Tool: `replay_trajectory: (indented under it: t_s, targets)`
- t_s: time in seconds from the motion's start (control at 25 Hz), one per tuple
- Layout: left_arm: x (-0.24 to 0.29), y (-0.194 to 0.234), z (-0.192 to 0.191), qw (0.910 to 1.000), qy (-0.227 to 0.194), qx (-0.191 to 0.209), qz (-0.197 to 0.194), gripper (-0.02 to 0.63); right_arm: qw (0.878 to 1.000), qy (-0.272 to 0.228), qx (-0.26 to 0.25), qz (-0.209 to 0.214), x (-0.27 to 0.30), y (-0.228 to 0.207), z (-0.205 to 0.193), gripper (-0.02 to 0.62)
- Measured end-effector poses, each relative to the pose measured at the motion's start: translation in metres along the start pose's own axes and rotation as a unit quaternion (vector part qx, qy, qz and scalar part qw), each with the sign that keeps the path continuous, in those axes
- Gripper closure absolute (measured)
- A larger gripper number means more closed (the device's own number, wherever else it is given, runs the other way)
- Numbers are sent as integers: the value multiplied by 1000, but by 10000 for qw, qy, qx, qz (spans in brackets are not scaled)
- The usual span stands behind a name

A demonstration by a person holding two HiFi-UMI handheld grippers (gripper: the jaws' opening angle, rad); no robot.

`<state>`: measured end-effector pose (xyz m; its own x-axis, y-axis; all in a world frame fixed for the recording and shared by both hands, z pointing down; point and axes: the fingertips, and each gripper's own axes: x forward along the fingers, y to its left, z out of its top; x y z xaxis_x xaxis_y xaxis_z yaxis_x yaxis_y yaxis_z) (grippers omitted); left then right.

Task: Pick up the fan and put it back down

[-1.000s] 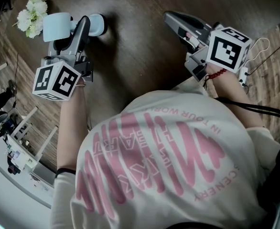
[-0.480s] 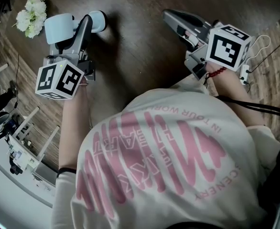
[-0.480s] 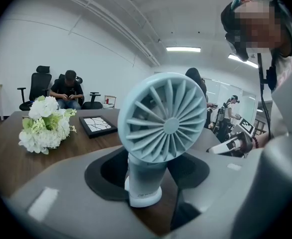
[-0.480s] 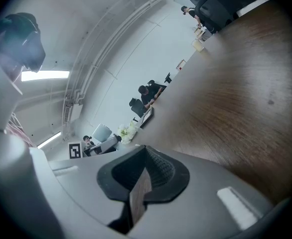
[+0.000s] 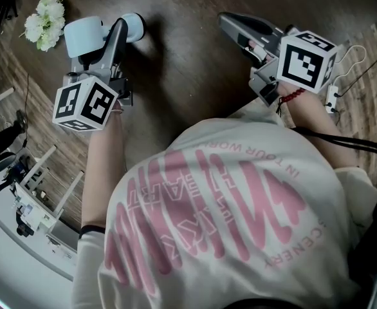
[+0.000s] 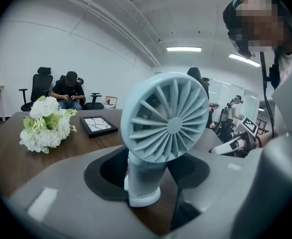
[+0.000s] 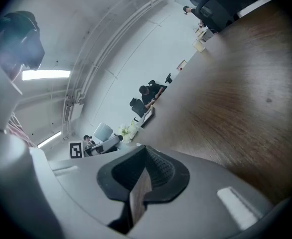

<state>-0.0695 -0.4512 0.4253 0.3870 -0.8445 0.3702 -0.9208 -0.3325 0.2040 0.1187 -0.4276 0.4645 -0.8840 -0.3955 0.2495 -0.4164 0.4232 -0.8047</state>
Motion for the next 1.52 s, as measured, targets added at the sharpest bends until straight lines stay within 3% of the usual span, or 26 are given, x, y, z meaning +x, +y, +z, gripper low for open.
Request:
replay_trajectory:
  t_s: [0.2, 0.64, 0.92, 1.08, 1.32, 1.52]
  targets:
    - [4, -8, -6, 9996, 72, 268, 46, 356, 10000, 15, -50, -71, -4, 1, -3, 589]
    - [4, -4, -7, 9995, -189, 227, 94, 353, 9998, -71, -143, -111, -14, 14, -15, 589]
    - [4, -1, -11, 9995, 118, 224, -183, 343, 9985, -206, -352, -365, -33, 30, -18, 589]
    - [3, 11, -21, 9984, 468, 210, -251, 287, 9972, -328, -427, -528, -37, 42, -18, 589]
    - [-6, 12, -16, 9983, 397, 288, -307, 290, 9960, -496, -449, -599, -48, 57, -24, 589]
    - [-43, 14, -26, 9982, 449, 214, -339, 318, 9943, -566, -497, -759, -54, 79, -47, 589]
